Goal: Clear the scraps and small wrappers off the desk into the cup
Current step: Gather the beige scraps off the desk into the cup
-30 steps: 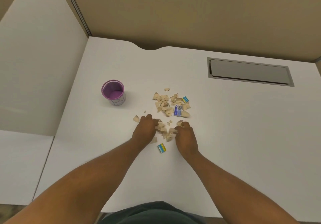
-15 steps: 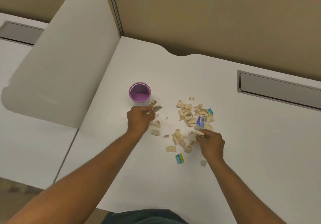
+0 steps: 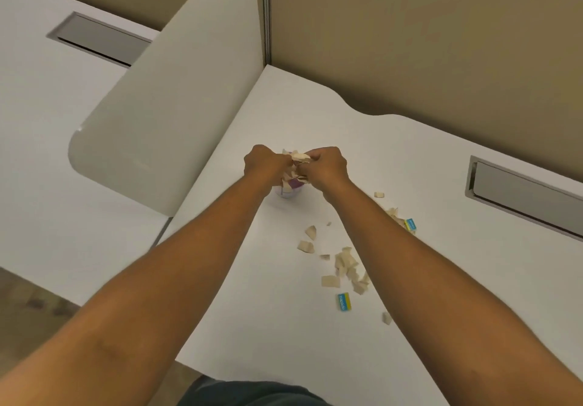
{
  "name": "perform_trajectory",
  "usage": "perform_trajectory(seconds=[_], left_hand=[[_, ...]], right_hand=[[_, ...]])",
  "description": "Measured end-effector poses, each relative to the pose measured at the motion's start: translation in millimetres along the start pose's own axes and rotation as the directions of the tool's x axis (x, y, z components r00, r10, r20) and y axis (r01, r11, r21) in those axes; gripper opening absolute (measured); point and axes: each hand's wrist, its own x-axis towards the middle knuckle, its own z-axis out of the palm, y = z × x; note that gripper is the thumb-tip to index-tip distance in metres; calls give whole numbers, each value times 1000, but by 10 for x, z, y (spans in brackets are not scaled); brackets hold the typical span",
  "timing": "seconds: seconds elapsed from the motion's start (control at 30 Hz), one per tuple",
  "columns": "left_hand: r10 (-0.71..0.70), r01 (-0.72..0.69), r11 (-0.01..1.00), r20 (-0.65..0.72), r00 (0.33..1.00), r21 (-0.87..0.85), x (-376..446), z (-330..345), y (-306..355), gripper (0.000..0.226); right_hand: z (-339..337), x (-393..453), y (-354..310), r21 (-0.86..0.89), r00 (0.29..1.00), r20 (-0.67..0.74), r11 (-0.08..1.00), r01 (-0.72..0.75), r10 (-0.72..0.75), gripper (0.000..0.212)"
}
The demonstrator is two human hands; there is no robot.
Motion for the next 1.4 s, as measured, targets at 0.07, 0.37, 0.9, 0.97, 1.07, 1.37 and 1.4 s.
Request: perform_trajectory(seconds=[0.07,0.37,0.9,0.97,1.07,1.37,1.4], left_hand=[[-46,49,995,30,998,-93,26,-41,24,33],[-124,120,968,-7,992,-221,87,-184,75,18],[40,-19,922,44,998,-386,86,19,-277,41],[55,-45,918,14,998,-394,58,34,-277,37],[106,-126,917,-74,992,-379,7,-10,-284,33],[420,-472,818,219,881,329,-371,223,-1121,35],[386,-470,772,272,881,428,-377,304,-1225,51]], right_hand=[[54,107,-61,-64,998,42,997,-35,38,10],[73,279,-333,-187,958,246,977,-102,147,30],[39,261,-234,-13,983,140,992,-122,123,41],[18,251,-218,-22,992,89,996,-87,88,36],[-124,252,-106,75,999,12,996,-38,38,24],[-1039,120,1418,-479,991,-130,877,-24,-43,38],[-1110,105,1557,-552,996,-83,834,-16,-36,41]])
